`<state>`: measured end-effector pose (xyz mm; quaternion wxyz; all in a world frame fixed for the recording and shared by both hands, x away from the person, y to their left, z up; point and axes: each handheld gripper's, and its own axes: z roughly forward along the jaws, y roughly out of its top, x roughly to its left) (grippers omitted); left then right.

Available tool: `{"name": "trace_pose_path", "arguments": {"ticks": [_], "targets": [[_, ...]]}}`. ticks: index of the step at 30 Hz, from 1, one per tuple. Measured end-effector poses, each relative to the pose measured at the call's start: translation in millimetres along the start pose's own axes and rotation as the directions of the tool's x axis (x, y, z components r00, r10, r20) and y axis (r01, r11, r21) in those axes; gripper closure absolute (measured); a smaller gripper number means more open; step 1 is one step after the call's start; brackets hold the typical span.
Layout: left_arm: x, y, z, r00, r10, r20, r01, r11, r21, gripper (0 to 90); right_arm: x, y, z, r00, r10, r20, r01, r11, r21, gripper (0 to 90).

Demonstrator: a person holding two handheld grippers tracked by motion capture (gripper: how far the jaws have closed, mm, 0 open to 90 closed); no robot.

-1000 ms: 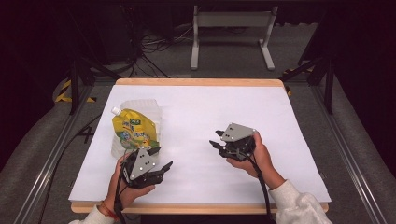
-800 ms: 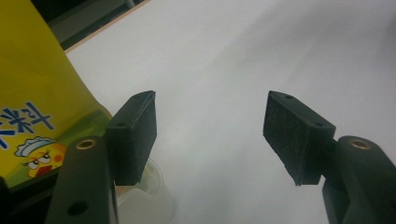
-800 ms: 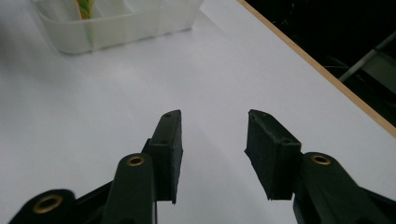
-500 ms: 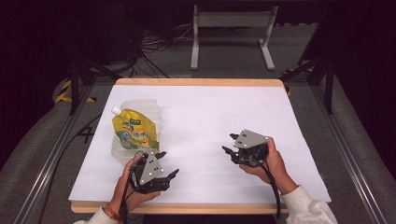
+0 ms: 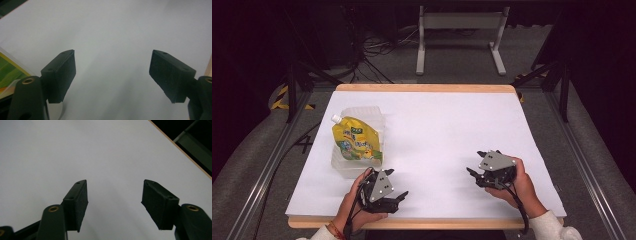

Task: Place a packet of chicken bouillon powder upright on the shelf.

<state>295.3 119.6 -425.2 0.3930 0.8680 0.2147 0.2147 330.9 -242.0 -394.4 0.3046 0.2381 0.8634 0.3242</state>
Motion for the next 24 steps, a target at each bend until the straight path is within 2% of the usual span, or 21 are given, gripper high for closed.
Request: {"name": "trace_pose_path", "arguments": {"ticks": [4, 7, 10, 19, 20, 24], "targets": [[-0.9, -1.5, 1.5, 0.9999, 0.009, 0.010, -0.009, 0.9999, 0.009, 19.3, -3.4, -17.3, -5.4, 0.9996, 0.022, 0.018, -0.022, 1.000, 0.014, 32.9], [-0.7, -2.2, 1.6, 0.9999, 0.006, 0.010, -0.006, 1.0000, 0.006, 17.8, -5.4, -25.9, -8.2, 0.9989, 0.037, 0.028, -0.037, 0.999, 0.016, 30.3], [0.9, -4.4, 2.9, 0.9999, -0.003, 0.012, 0.003, 0.9999, 0.010, 15.9, -9.7, -43.5, -14.1, 0.9968, 0.066, 0.044, -0.067, 0.998, 0.019, 24.4], [2.0, -6.7, 7.7, 0.9992, -0.005, 0.039, 0.004, 0.9999, 0.015, 12.4, -11.8, -74.0, -24.9, 0.9900, 0.126, 0.064, -0.128, 0.992, 0.021, 19.4], [2.4, -7.4, 7.8, 0.9991, -0.001, 0.042, 0.000, 0.9998, 0.021, 12.2, -12.0, -82.2, -28.7, 0.9860, 0.152, 0.068, -0.153, 0.988, 0.013, 18.7], [4.0, -8.3, 7.3, 0.9986, -0.005, 0.053, 0.004, 0.9999, 0.014, 12.0, -11.7, -96.2, -34.4, 0.9786, 0.190, 0.078, -0.192, 0.981, 0.014, 17.7]]}}
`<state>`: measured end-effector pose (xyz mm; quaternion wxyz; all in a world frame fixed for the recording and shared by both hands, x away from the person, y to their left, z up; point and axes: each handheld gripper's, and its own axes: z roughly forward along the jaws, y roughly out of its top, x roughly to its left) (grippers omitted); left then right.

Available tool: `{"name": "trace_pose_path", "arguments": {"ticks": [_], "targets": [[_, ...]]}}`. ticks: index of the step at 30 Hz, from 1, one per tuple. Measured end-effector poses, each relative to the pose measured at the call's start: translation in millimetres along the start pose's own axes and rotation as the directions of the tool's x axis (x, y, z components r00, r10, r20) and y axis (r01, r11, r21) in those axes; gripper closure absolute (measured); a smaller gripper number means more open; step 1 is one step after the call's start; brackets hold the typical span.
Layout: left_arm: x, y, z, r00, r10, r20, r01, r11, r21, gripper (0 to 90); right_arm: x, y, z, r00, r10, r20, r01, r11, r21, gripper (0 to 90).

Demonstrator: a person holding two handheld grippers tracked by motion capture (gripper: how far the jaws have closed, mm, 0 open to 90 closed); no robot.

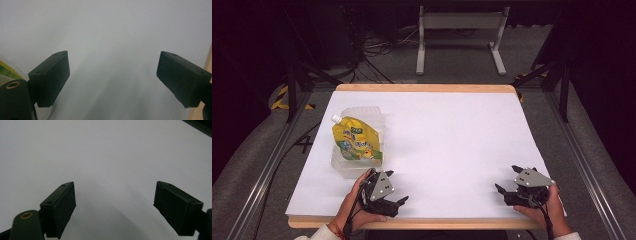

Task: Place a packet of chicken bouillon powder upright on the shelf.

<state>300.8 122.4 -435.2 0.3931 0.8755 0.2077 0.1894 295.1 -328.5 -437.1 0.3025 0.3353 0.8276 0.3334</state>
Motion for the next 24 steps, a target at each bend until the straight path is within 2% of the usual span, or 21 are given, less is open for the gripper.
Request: {"name": "trace_pose_path", "arguments": {"ticks": [6, 14, 22, 24], "targets": [[0.5, -1.3, -0.4, 0.9997, 0.012, 0.022, -0.012, 0.9999, -0.001, 11.6, -3.8, -19.0, -12.6, 0.9966, 0.080, 0.019, -0.080, 0.997, -0.007, 17.1], [2.8, -1.4, 2.2, 0.9993, 0.006, 0.037, -0.006, 1.0000, -0.001, 11.4, -4.2, -29.8, -23.8, 0.9904, 0.134, 0.034, -0.133, 0.991, -0.016, 16.9], [1.5, -1.6, 4.1, 0.9987, 0.024, 0.046, -0.024, 0.9997, 0.005, 11.4, -3.7, -28.5, -24.1, 0.9903, 0.127, 0.056, -0.126, 0.992, -0.023, 16.9], [0.5, -2.1, 4.6, 0.9984, 0.018, 0.054, -0.018, 0.9998, 0.006, 11.4, -2.6, -27.1, -24.0, 0.9905, 0.122, 0.062, -0.121, 0.992, -0.025, 16.9]]}}
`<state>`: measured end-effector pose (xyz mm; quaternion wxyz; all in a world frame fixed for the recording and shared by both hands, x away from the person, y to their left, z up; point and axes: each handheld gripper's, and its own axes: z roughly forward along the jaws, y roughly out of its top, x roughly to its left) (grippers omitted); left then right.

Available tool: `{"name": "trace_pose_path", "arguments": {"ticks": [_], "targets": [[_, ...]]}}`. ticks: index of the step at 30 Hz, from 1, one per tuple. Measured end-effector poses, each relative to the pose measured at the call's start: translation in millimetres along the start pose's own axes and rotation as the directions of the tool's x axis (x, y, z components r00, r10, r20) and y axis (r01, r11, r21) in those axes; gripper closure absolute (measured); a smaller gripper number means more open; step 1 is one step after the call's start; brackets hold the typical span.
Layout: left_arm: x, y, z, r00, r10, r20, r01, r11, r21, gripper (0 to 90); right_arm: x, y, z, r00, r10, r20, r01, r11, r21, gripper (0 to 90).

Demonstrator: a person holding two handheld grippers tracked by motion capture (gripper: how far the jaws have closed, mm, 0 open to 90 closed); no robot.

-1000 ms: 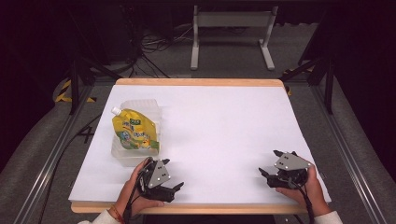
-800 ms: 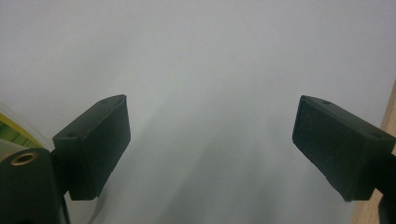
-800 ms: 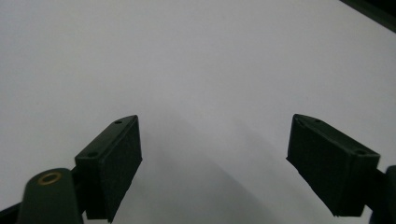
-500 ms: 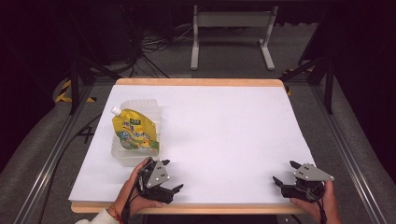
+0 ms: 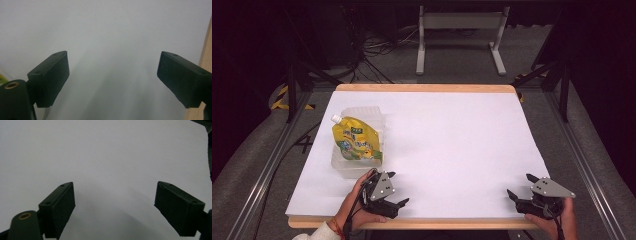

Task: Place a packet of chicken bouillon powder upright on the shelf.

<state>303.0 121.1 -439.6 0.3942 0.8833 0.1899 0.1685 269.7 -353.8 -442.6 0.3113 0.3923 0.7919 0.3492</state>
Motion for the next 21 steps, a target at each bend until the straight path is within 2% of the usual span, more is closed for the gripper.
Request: {"name": "trace_pose_path", "arguments": {"ticks": [21], "targets": [[0.2, 1.0, 3.7, 0.9999, 0.002, 0.014, -0.003, 0.9999, 0.017, 11.4, 2.0, 1.3, 0.2, 1.0000, -0.006, 0.001, 0.006, 1.000, 0.002, 16.9]]}}
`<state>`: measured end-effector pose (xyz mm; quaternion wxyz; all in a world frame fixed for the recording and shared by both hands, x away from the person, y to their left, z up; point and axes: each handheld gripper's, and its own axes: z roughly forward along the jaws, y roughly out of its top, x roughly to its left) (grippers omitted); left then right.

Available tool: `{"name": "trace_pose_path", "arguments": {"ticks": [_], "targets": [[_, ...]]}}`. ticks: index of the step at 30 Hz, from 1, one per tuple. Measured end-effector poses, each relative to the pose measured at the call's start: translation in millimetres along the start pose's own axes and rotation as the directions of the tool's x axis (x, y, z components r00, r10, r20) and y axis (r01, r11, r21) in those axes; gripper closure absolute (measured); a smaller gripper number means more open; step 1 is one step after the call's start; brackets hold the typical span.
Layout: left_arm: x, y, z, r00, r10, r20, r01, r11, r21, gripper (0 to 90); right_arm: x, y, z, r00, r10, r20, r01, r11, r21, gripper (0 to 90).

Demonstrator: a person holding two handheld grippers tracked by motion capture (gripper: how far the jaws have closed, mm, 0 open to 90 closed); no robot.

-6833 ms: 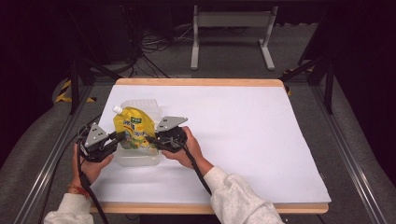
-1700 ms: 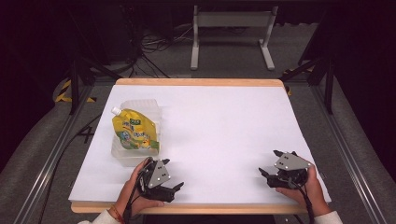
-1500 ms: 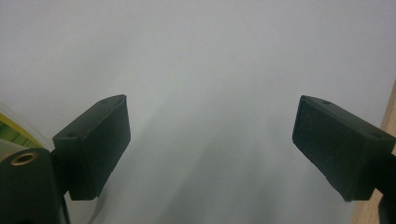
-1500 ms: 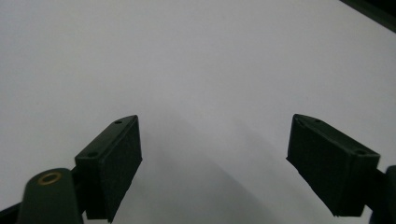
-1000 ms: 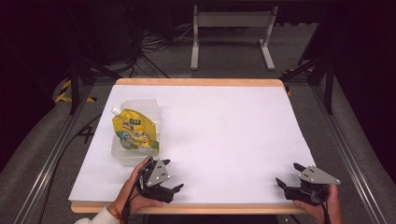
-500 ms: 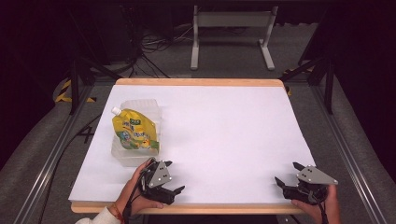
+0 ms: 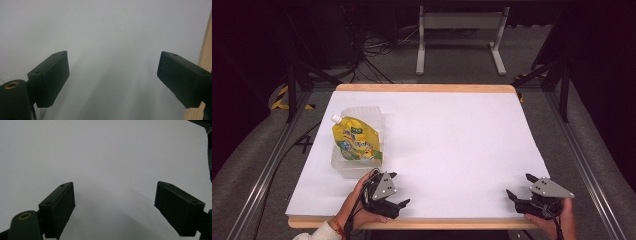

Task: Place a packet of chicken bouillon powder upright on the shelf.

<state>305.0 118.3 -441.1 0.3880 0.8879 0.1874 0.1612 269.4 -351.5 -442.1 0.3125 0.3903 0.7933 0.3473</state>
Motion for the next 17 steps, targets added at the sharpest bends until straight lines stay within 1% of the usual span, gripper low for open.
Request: {"name": "trace_pose_path", "arguments": {"ticks": [5, 9, 14, 17], "targets": [[0.0, 0.5, 1.0, 1.0000, 0.008, 0.003, -0.008, 1.0000, 0.003, 11.4, 0.4, 0.4, 0.4, 1.0000, -0.003, -0.001, 0.003, 1.000, -0.001, 16.9], [0.1, 0.7, 2.0, 0.9999, 0.009, 0.007, -0.009, 0.9999, 0.009, 11.4, 1.5, 2.0, 1.7, 1.0000, 0.005, -0.006, -0.005, 1.000, -0.002, 16.9], [0.3, 0.8, 2.2, 0.9999, 0.008, 0.009, -0.009, 0.9999, 0.011, 11.5, 7.1, 5.0, 3.4, 0.9997, -0.021, -0.013, 0.021, 1.000, 0.000, 16.9], [0.0, 0.1, 1.5, 1.0000, 0.000, 0.007, 0.000, 0.9999, 0.015, 11.5, 7.3, 5.7, 3.8, 0.9998, -0.016, -0.014, 0.016, 1.000, -0.001, 16.9]]}}
